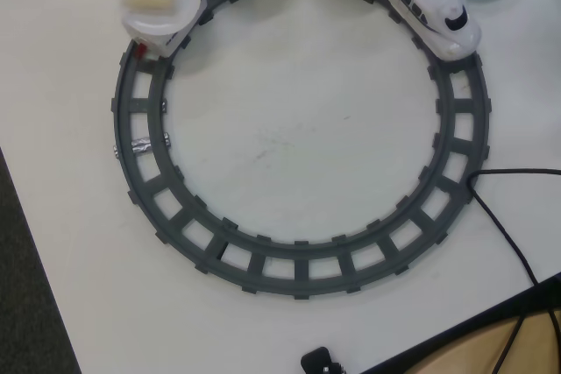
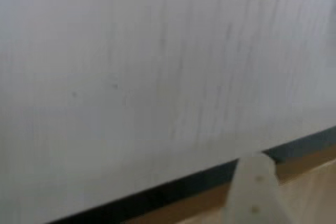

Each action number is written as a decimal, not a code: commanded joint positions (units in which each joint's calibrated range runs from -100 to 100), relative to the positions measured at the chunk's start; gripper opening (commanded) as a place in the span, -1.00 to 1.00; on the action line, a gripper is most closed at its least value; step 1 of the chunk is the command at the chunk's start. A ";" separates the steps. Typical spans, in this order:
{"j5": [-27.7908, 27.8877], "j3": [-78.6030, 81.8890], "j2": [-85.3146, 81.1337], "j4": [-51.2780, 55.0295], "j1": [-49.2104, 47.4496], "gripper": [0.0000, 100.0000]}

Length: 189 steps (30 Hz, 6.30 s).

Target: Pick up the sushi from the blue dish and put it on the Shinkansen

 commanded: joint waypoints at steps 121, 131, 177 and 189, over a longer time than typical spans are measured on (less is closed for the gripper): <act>2.77 -81.15 54.23 16.73 -20.73 -0.95; 2.77 -73.70 54.90 7.24 -20.82 -0.95; 0.88 -84.02 80.79 -2.18 -27.42 -0.95; -1.85 -76.93 79.87 -2.26 -25.49 -0.94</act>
